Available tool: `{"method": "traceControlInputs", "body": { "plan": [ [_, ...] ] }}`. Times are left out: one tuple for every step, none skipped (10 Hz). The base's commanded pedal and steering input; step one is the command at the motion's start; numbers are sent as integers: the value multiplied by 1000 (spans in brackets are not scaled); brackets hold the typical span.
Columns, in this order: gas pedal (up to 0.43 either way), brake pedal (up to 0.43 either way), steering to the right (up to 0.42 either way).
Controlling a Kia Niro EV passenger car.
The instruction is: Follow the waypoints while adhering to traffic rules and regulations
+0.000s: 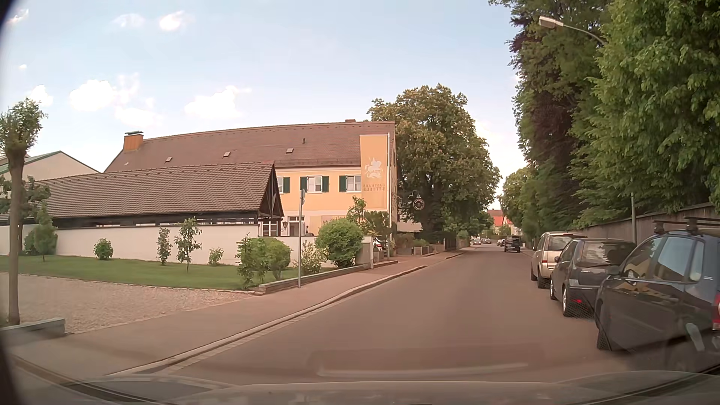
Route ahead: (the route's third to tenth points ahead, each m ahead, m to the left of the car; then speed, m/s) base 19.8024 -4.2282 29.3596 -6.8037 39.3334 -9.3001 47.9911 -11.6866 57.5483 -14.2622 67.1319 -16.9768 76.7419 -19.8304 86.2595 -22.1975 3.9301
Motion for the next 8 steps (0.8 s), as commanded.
{"method": "traceControlInputs", "body": {
  "plan": [
    [228, 18, 40],
    [248, 24, 57],
    [248, 18, 69],
    [248, 18, 79],
    [248, 18, 81],
    [248, 24, 81],
    [240, 18, 82],
    [228, 18, 86]
  ]
}}
